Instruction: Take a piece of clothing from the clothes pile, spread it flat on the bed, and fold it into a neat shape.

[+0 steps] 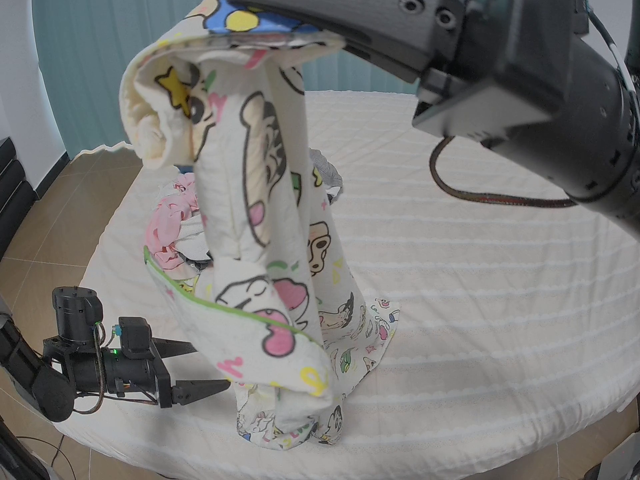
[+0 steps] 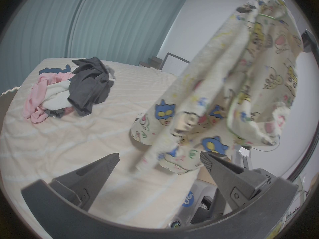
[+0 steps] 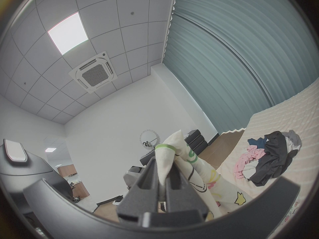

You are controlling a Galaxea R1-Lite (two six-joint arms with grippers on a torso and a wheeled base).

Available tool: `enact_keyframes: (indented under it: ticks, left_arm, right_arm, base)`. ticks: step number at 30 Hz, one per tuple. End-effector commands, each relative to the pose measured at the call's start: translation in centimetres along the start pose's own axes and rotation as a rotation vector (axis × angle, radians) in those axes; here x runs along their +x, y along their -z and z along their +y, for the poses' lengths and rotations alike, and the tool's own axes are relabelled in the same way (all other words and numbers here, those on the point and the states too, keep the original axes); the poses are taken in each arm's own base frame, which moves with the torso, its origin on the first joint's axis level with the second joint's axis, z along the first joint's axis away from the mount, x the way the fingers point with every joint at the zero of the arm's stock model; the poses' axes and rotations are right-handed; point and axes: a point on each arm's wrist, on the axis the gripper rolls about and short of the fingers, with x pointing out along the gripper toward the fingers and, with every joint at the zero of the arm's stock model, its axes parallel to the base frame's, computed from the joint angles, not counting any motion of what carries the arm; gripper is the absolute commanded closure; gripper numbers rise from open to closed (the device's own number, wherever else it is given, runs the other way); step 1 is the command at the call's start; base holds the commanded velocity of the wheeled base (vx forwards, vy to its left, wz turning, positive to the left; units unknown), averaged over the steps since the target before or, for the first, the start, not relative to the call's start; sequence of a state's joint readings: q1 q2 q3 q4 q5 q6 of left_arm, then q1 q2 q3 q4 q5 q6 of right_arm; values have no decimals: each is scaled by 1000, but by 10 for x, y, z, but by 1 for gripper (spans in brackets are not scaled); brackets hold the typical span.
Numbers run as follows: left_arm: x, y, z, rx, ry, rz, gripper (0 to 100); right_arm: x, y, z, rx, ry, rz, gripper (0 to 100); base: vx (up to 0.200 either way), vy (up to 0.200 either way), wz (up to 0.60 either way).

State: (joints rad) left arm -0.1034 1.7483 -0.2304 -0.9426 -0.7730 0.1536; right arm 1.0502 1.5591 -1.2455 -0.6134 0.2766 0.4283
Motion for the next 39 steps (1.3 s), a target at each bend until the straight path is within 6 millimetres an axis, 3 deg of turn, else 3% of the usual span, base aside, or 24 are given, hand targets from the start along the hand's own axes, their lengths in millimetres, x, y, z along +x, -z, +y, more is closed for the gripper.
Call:
enact_keyframes:
  ticks: [1, 6, 13, 25, 39]
  left_arm:
    - [15, 0, 25, -37, -32, 6, 0]
    - [21, -3, 29, -30, -11, 1, 0]
    - [19, 6, 15, -50, 147, 12, 0]
    - [25, 7, 6, -41, 238, 19, 0]
    - [42, -1, 20, -70, 260, 12, 0]
  right_arm:
    - [-1, 1, 5, 5, -4, -1, 100]
    - [-1, 3, 6, 7, -4, 4, 100]
    - [-1, 2, 4, 6, 4, 3, 100]
    - [-2, 6, 1, 9, 13, 13, 100]
    - [-5, 6, 3, 11, 11, 16, 100]
  base:
    - [0, 0, 0]
    - [0, 0, 0]
    - [0, 0, 0]
    - [0, 0, 0]
    - [0, 0, 0]
